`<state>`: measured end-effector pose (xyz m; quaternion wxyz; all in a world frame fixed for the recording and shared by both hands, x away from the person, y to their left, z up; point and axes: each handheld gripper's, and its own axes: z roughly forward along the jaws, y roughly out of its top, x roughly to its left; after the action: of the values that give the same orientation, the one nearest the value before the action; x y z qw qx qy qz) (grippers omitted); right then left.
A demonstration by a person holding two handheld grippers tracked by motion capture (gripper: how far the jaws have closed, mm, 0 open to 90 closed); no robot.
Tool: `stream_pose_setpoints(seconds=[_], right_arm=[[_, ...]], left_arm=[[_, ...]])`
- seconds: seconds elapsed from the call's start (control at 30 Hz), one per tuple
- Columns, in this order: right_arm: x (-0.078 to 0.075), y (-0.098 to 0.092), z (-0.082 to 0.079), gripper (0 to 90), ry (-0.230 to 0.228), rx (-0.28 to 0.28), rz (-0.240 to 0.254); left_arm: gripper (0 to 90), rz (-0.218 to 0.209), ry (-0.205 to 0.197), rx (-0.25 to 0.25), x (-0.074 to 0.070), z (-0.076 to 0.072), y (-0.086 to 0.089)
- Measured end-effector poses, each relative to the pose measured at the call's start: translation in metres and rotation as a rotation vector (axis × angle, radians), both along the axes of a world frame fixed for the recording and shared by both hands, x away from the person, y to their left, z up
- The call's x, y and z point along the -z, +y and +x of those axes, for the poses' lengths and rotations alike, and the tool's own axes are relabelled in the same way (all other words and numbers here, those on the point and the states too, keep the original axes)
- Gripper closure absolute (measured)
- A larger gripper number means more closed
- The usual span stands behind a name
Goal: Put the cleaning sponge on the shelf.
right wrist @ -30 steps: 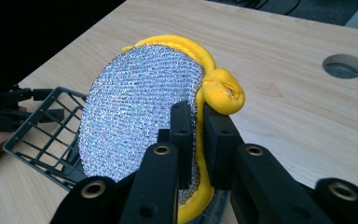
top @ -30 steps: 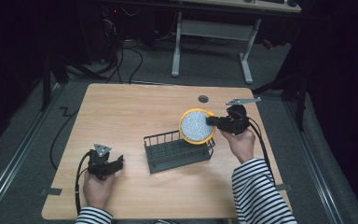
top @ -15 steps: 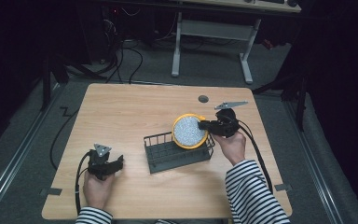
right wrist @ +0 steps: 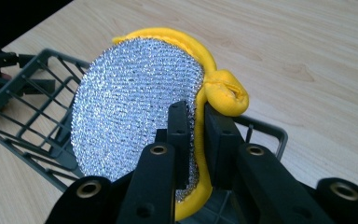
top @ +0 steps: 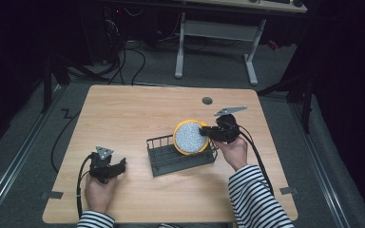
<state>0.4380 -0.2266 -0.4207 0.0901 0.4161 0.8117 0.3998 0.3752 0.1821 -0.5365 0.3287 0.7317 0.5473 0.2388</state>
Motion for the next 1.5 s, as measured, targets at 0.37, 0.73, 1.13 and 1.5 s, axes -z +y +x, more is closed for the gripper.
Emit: stream_pose_setpoints(seconds=[0.37,0.73,1.13,1.5], right_arm=[[0.010,-0.001,-0.007,81.7,0.008,-0.009,-0.037],[0.013,0.002,-0.009,76.0,0.019,-0.005,-0.068],[0.004,-0.013,-0.017,53.0,-0.004,0.036,-0.014],[-0.007,-0.032,-0.022,50.4,-0.040,0.088,0.003]], left_arm=[[30.2,0.000,0.001,0.003,0.000,0.000,0.000],[30.2,0.000,0.000,0.002,0.000,0.000,0.000],[30.2,0.000,0.001,0.003,0.000,0.000,0.000],[30.2,-0.001,0.001,0.003,0.000,0.000,0.000]])
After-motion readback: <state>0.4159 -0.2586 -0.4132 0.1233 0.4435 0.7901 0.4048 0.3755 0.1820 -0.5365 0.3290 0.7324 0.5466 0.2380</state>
